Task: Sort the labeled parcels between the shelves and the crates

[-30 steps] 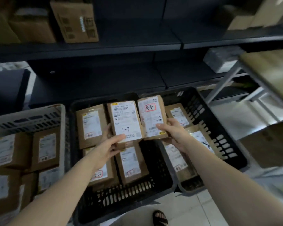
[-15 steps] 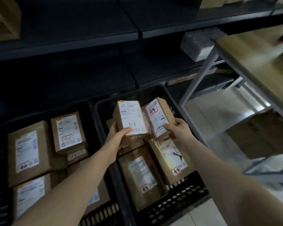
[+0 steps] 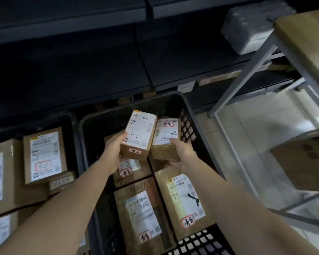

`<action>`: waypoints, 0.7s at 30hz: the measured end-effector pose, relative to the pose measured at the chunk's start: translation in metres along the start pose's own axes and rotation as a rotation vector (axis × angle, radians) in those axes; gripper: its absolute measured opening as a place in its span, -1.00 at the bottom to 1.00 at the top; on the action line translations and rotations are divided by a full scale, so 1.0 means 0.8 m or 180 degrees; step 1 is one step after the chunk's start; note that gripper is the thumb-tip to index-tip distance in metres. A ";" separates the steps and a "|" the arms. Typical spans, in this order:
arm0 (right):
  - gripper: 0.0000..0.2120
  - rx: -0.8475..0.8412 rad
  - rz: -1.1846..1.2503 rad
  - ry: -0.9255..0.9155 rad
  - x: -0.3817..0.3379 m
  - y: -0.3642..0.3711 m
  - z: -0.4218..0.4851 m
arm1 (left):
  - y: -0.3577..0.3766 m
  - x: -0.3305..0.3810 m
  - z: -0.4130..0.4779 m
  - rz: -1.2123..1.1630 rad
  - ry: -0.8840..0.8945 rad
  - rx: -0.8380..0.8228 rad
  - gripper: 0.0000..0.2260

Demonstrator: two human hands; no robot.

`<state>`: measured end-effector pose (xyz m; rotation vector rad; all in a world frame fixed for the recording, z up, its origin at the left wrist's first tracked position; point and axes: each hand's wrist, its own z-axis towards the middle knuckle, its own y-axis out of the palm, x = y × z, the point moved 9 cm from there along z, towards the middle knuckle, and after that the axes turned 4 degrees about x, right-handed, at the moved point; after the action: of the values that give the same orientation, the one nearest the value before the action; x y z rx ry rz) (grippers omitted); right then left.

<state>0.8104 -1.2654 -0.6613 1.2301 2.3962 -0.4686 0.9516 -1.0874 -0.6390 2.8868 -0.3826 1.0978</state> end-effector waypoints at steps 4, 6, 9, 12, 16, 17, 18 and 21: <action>-0.38 0.0281 0.0289 -0.0036 0.025 0.012 0.006 | 0.014 -0.003 0.034 0.0459 0.0075 0.0138 -0.72; -0.38 0.0374 0.0200 -0.0179 0.031 0.015 0.009 | 0.027 0.001 0.040 0.0883 0.0204 0.0017 -0.74; -0.38 0.0500 0.0117 -0.0256 0.031 0.010 0.013 | 0.037 0.010 0.040 0.1543 0.0460 -0.0199 -0.60; -0.38 0.0493 0.0281 -0.0103 0.038 0.007 -0.001 | 0.037 0.013 0.039 0.1943 0.0605 -0.0295 -0.49; -0.46 0.0290 0.0335 0.0150 0.051 0.009 -0.031 | 0.048 0.045 0.035 0.2313 0.0951 -0.0602 -0.47; -0.50 0.0246 0.0361 0.0153 0.053 0.011 -0.035 | 0.054 0.055 0.035 0.2510 0.1044 -0.0694 -0.43; -0.54 0.0228 0.0390 0.0151 0.054 0.013 -0.041 | 0.062 0.064 0.036 0.2733 0.1152 -0.0752 -0.37; -0.61 0.0263 0.0212 0.0187 0.056 0.029 -0.046 | 0.091 0.079 0.030 0.3290 0.1535 -0.0841 -0.37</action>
<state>0.7986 -1.2045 -0.6542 1.3727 2.3974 -0.5224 0.9955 -1.1748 -0.6196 2.0028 -1.8905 1.5773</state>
